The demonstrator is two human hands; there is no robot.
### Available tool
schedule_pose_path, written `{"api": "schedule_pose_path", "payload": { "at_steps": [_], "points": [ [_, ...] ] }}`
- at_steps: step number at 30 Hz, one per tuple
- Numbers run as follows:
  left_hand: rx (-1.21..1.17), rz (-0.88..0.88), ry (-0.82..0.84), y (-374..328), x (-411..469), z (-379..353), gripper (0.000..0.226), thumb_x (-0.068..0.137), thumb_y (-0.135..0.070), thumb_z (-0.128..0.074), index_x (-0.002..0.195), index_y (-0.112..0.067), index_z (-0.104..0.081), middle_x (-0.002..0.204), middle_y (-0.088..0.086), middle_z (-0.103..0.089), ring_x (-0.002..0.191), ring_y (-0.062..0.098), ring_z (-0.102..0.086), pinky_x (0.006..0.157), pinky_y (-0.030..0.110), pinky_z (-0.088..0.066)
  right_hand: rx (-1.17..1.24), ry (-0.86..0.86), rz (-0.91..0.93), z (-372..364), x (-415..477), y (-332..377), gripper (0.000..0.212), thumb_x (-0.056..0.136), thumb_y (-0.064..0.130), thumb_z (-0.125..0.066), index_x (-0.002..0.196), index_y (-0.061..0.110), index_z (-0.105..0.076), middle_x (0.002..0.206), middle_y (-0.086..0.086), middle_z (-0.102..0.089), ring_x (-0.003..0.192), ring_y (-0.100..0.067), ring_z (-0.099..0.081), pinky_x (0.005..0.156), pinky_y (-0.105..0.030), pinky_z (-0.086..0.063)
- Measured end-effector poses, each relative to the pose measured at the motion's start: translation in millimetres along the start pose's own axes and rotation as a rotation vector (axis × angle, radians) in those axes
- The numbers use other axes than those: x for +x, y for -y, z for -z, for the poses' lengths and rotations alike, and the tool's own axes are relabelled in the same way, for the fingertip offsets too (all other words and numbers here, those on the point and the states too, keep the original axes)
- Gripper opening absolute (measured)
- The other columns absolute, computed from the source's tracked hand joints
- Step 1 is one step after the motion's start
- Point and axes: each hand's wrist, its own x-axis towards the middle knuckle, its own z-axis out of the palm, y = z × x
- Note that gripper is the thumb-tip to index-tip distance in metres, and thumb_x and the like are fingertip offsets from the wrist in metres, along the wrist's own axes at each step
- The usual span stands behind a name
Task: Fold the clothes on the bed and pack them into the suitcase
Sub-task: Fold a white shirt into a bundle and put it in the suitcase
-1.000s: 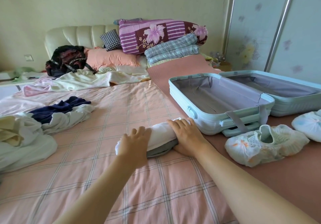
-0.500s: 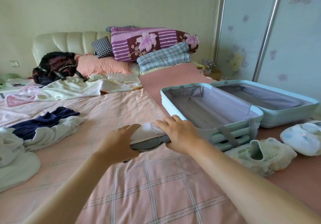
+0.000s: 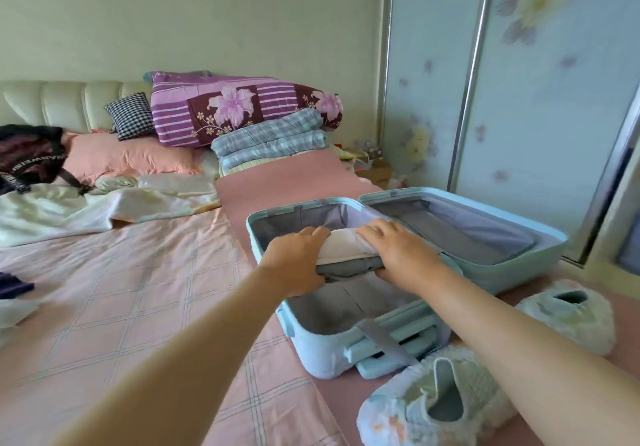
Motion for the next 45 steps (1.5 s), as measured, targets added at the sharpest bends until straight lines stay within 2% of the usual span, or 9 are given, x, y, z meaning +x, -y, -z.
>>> {"api": "schedule_pose_path", "payload": {
  "at_steps": [7, 11, 17, 23, 28, 34, 37, 42, 45],
  "points": [
    [0.055, 0.045, 0.232, -26, 44, -71, 0.064, 0.076, -0.030, -0.071, 0.125, -0.016, -0.032, 0.125, 0.004, -0.045, 0.106, 0.032, -0.061, 0.069, 0.039, -0.042, 0.044, 0.177, -0.048, -55, 19, -28, 0.059, 0.076, 0.015, -0.073, 0.122, 0.024, -0.038, 0.125, -0.007, -0.039, 0.113, -0.032, -0.046, 0.074, -0.039, -0.047],
    [-0.075, 0.033, 0.405, -18, 41, -76, 0.075, 0.075, -0.052, -0.071, 0.132, -0.022, -0.033, 0.130, -0.003, -0.044, 0.112, 0.027, -0.057, 0.084, 0.040, -0.047, 0.254, 0.400, -0.135, -60, 25, -29, 0.055, 0.072, 0.051, -0.073, 0.110, 0.031, -0.039, 0.116, 0.000, -0.046, 0.110, -0.024, -0.043, 0.091, -0.046, -0.042],
    [-0.483, 0.146, 0.482, 0, 50, -60, 0.015, 0.099, -0.035, -0.049, 0.109, -0.033, -0.060, 0.124, -0.008, -0.060, 0.108, 0.014, -0.055, 0.093, 0.030, -0.042, 0.502, 0.343, -0.341, -58, 38, -35, 0.027, 0.092, 0.052, -0.052, 0.101, 0.028, -0.058, 0.115, 0.000, -0.056, 0.114, -0.027, -0.049, 0.098, -0.043, -0.042],
    [-0.431, 0.237, 0.672, 2, 55, -65, 0.042, 0.098, -0.050, -0.045, 0.137, -0.036, -0.039, 0.134, 0.000, -0.053, 0.107, 0.017, -0.052, 0.101, 0.036, -0.040, 0.247, 0.308, -0.750, -48, 22, -23, 0.104, 0.072, 0.089, -0.044, 0.148, 0.019, -0.033, 0.144, -0.013, -0.044, 0.129, -0.036, -0.047, 0.090, -0.042, -0.047],
    [-0.448, 0.255, 0.715, 2, 45, -59, 0.055, 0.094, -0.059, -0.045, 0.144, -0.039, -0.034, 0.142, -0.002, -0.048, 0.120, 0.019, -0.050, 0.106, 0.039, -0.039, 0.540, 0.417, -0.841, -47, 17, -4, 0.081, 0.094, 0.063, -0.039, 0.155, 0.015, -0.018, 0.154, -0.018, -0.026, 0.131, -0.039, -0.043, 0.086, -0.038, -0.041],
    [-0.421, 0.384, 0.598, -4, 34, -54, 0.079, 0.086, -0.070, -0.053, 0.138, -0.014, -0.032, 0.110, 0.000, -0.060, 0.082, 0.013, -0.061, 0.063, 0.027, -0.043, 1.004, 0.162, -0.672, -43, 43, 7, 0.097, 0.085, 0.033, -0.071, 0.159, 0.029, -0.008, 0.165, -0.003, -0.006, 0.145, -0.030, -0.032, 0.103, -0.037, -0.039],
    [-0.522, 0.441, 0.599, -7, 29, -51, 0.074, 0.086, -0.070, -0.053, 0.131, -0.014, -0.036, 0.102, 0.000, -0.064, 0.066, 0.012, -0.065, 0.051, 0.022, -0.047, 0.995, 0.182, -0.803, -48, 54, 19, 0.092, 0.084, 0.042, -0.074, 0.156, 0.014, -0.025, 0.159, -0.012, -0.030, 0.134, -0.030, -0.047, 0.097, -0.034, -0.045],
    [-0.165, 0.260, 0.523, 5, 32, -46, 0.037, 0.097, -0.044, -0.039, 0.116, -0.020, -0.060, 0.118, 0.001, -0.064, 0.101, 0.022, -0.060, 0.091, 0.035, -0.048, 1.100, 0.402, -0.614, -45, 54, 42, 0.043, 0.094, 0.018, -0.062, 0.127, -0.009, -0.057, 0.131, -0.014, -0.061, 0.114, -0.030, -0.061, 0.109, -0.047, -0.046],
    [-0.033, 0.253, 0.315, 18, 32, -46, 0.040, 0.096, -0.030, -0.036, 0.131, -0.020, -0.053, 0.134, 0.005, -0.055, 0.118, 0.030, -0.055, 0.101, 0.042, -0.044, 1.184, 0.407, -0.551, -47, 54, 50, 0.060, 0.083, 0.032, -0.071, 0.139, 0.017, -0.054, 0.131, -0.009, -0.063, 0.109, -0.023, -0.062, 0.102, -0.046, -0.051]
  ]
}}
